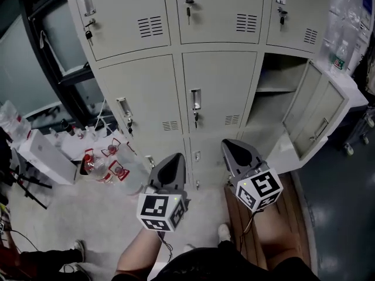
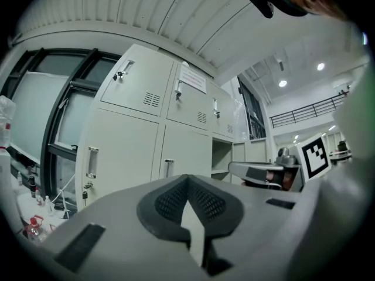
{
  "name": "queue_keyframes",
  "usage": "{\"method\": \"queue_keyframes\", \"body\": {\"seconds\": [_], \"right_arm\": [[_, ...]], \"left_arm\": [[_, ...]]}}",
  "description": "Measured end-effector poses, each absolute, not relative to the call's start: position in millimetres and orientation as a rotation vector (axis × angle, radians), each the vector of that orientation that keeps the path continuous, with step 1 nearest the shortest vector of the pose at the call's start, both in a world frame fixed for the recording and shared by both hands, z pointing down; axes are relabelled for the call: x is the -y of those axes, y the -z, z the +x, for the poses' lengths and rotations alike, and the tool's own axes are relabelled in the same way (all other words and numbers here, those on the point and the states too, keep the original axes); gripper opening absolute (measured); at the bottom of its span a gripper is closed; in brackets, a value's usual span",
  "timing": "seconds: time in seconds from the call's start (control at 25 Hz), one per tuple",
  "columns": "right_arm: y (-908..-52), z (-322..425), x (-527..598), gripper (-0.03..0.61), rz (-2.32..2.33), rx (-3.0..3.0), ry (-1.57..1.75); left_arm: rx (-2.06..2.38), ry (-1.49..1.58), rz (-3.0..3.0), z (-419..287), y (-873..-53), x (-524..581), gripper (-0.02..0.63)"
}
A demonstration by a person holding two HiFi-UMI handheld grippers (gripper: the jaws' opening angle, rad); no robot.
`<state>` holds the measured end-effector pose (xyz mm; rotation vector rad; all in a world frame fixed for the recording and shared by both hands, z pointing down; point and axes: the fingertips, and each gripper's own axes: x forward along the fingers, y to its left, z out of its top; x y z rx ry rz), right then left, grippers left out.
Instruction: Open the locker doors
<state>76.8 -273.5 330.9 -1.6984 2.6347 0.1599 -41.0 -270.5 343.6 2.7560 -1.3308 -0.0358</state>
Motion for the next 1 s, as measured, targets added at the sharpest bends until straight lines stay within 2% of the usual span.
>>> {"method": "queue_keyframes", "body": {"seconds": [0.48, 1.0], "right_arm": [[-348.1, 1.0, 283.6, 0.0, -1.715, -2.673, -0.093], [-363.7, 0.0, 329.3, 0.001, -1.708, -2.677, -0.019]], "left_arm": [[1.366, 0.042, 2.728, -110.7, -352.9, 265.6, 0.002], [1.374, 0.035, 2.719, -102.7, -359.9, 292.0, 0.002]]}}
